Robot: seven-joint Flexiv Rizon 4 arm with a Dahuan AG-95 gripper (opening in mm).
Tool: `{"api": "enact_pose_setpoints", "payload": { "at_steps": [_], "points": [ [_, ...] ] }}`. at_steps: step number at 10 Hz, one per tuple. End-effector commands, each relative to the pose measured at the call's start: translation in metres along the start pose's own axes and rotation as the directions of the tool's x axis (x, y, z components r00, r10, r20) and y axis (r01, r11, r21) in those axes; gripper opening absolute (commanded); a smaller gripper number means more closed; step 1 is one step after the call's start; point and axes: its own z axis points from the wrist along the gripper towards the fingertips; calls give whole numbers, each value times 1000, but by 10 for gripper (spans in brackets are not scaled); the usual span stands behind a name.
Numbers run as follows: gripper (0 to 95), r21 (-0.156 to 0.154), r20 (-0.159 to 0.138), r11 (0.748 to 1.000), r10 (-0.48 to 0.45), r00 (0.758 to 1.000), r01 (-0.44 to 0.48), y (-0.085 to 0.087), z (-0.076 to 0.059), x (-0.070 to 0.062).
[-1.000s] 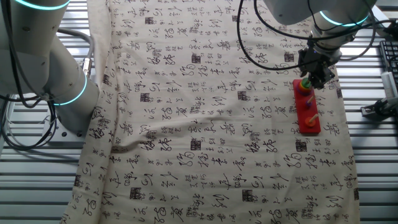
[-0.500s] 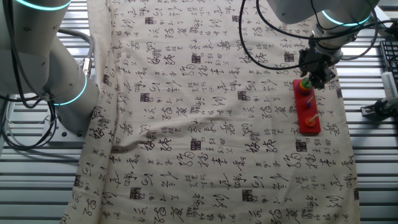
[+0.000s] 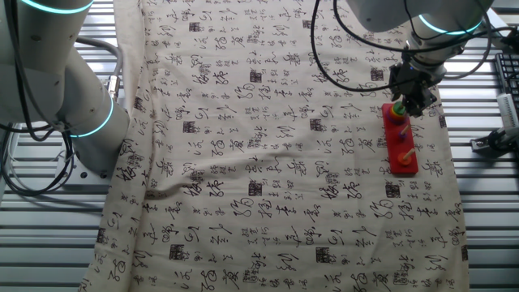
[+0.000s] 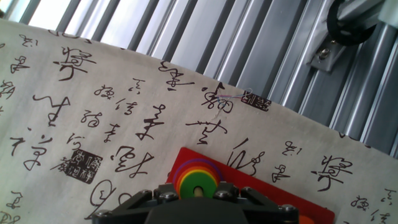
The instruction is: Take out one Hanoi block and throw it aside
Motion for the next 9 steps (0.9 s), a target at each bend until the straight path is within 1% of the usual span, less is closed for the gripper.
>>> {"api": "enact_pose_setpoints", "payload": {
  "at_steps": [1, 6, 7, 9],
  "points": [
    [380, 1, 0, 1000, 0, 1000, 0, 0, 0, 0],
    [380, -1, 1, 1000, 0, 1000, 0, 0, 1, 0],
    [190, -1, 2, 1000, 0, 1000, 0, 0, 1, 0],
    [190, 0, 3, 1000, 3, 1000, -3, 0, 1, 0]
  ]
}}
